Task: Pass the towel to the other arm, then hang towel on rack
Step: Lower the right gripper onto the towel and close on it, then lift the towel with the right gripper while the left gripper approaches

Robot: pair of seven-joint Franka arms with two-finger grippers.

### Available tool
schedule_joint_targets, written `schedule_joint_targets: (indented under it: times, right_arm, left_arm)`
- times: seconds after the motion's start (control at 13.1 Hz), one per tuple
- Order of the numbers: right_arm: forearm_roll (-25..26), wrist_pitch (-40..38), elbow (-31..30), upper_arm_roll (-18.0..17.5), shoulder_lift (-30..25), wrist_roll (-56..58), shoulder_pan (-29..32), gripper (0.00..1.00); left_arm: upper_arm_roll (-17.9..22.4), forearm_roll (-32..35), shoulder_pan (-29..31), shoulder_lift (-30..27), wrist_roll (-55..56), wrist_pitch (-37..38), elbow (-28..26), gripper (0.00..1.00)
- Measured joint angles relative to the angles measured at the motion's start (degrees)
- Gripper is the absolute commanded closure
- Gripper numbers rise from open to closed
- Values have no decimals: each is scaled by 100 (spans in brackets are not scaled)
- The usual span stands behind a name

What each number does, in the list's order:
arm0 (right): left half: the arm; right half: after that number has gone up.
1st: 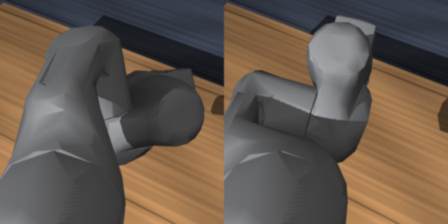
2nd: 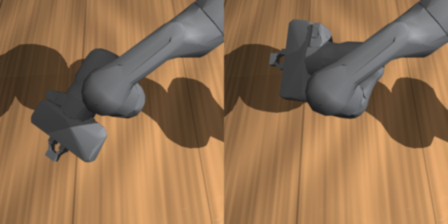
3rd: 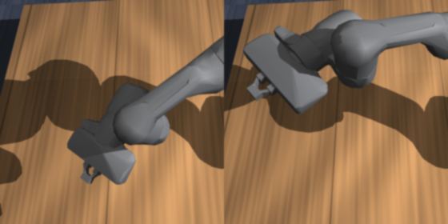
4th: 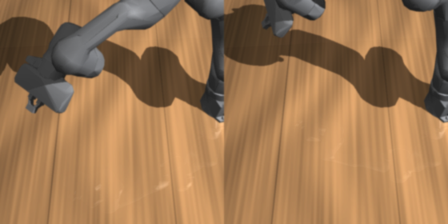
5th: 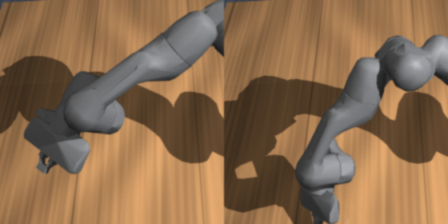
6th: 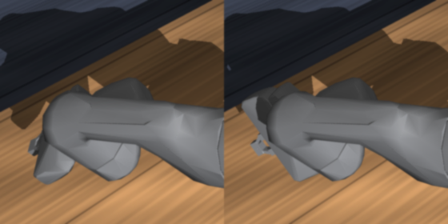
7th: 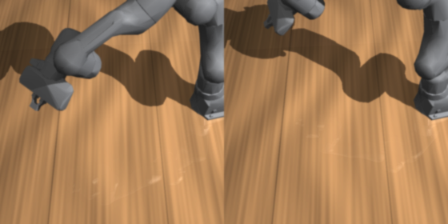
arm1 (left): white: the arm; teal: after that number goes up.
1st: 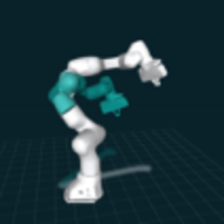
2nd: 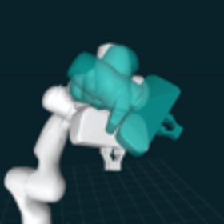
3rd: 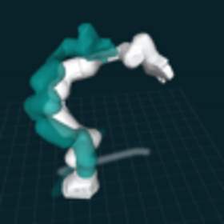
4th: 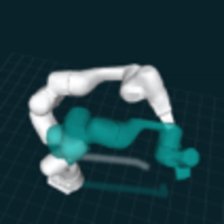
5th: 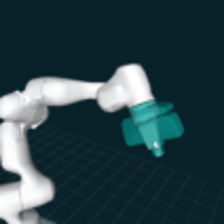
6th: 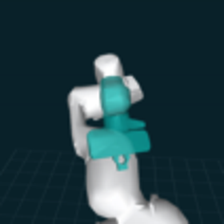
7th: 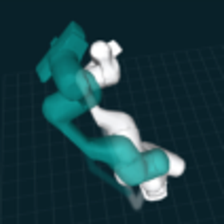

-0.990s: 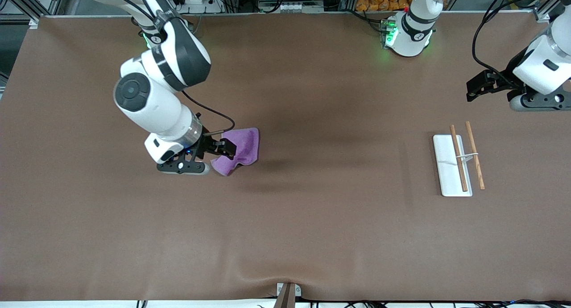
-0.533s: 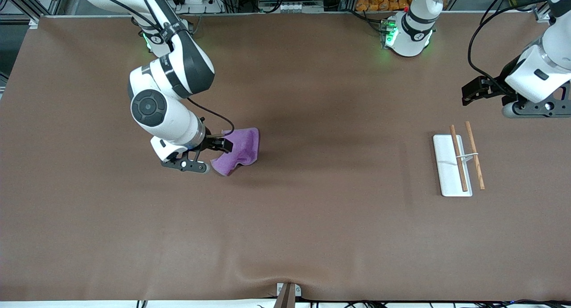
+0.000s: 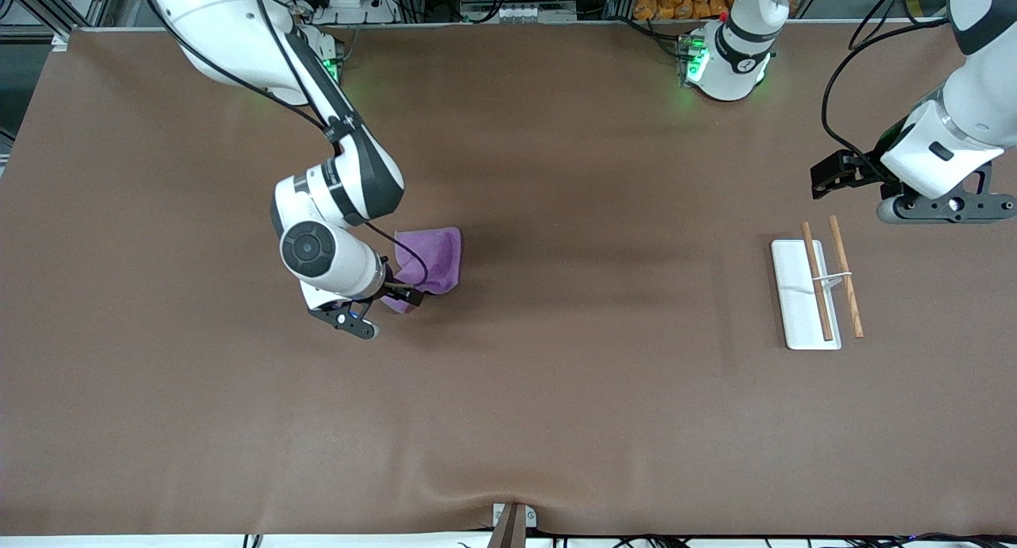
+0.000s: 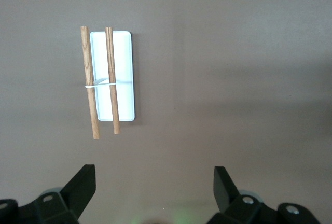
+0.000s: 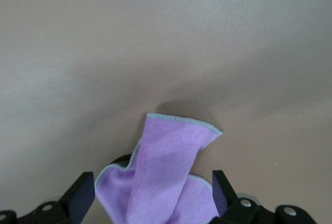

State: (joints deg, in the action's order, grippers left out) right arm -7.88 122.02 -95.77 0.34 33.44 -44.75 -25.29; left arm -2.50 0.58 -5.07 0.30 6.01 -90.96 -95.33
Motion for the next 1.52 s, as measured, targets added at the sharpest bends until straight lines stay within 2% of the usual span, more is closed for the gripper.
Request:
schedule_joint_targets:
  times: [0.15,0.23,0.38,0.53,0.61,0.76,0.84,0.99,1.29,1.52]
  right_arm:
    - [-20,108,3,4,182,-58,10,4]
    - [-114,141,4,5,233,-116,14,10]
    - [-359,295,4,-8,313,-145,-11,29]
    - [-421,316,3,-29,388,-178,-39,44]
    - [-427,309,3,-31,423,-179,-38,59]
    - [-428,219,3,-21,463,-179,-31,63]
    - [-430,179,3,-22,465,-179,-30,72]
    - [-430,116,3,-22,471,-179,-30,99]
    - [-479,-209,100,-16,474,-176,10,100]
    - [-580,-878,553,-1,467,-173,203,100]
  left_arm:
    - [0,0,0,2,0,-38,-42,0]
    - [0,0,0,2,0,-61,-63,0]
    - [0,0,0,3,0,-119,-105,0]
    - [1,0,0,10,0,-184,-140,0]
    - [1,0,0,13,0,-217,-161,0]
    - [1,0,0,15,0,-279,-209,0]
    - [1,0,0,15,0,-295,-228,0]
    - [1,0,0,16,0,-300,-244,0]
    - [2,0,0,16,0,-304,-249,0]
    - [2,0,0,16,0,-312,-251,0]
